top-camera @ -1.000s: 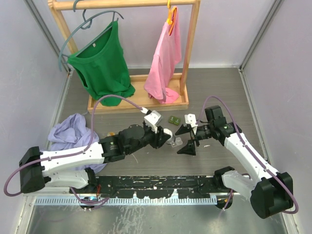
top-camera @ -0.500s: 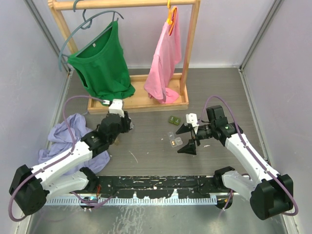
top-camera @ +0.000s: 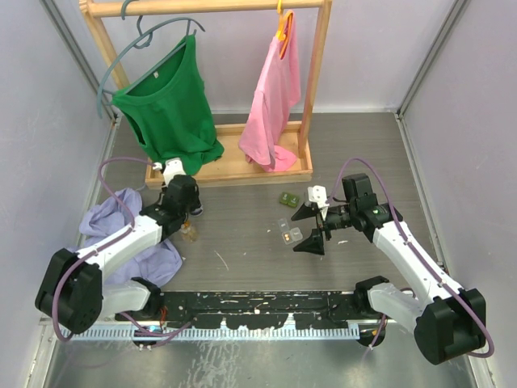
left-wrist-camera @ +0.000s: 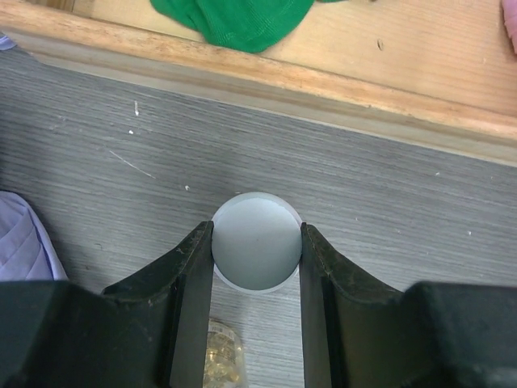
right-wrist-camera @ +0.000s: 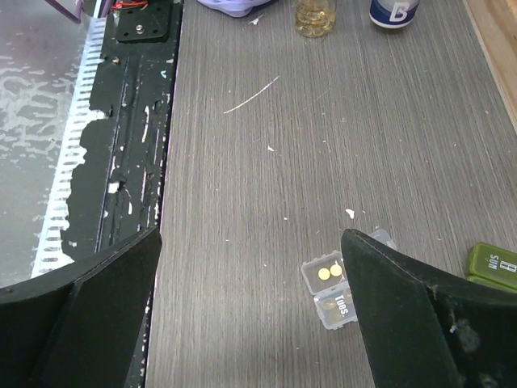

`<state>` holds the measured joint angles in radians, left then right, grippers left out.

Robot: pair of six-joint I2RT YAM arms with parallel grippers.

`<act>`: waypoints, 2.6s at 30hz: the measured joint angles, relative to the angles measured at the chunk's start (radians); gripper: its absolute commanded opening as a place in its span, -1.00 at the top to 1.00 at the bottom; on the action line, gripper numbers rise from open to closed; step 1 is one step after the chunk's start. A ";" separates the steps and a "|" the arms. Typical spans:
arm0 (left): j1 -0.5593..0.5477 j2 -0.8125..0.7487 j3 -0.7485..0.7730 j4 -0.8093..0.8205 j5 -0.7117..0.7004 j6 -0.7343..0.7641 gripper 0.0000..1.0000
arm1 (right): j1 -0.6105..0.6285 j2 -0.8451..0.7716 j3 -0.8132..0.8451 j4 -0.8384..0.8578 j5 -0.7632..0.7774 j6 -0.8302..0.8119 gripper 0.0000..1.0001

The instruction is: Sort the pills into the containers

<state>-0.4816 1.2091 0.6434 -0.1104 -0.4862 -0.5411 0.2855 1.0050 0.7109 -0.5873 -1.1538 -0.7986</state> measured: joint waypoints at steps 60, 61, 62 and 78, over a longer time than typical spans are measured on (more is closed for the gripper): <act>-0.354 0.255 -0.063 0.512 0.628 -0.045 -0.12 | -0.096 0.525 0.116 0.118 0.402 0.457 -0.06; -0.354 0.261 -0.056 0.504 0.616 -0.043 -0.10 | -0.096 0.541 0.120 0.109 0.402 0.452 -0.05; -0.354 0.267 -0.048 0.497 0.605 -0.041 -0.08 | -0.095 0.554 0.122 0.100 0.402 0.447 -0.04; -0.354 0.433 0.080 0.408 0.533 -0.040 -0.06 | -0.050 0.663 0.172 0.017 0.405 0.381 0.00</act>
<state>-0.8360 1.6421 0.7231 0.2974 0.0471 -0.5816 0.2352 1.6684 0.8833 -0.5705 -0.7490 -0.4179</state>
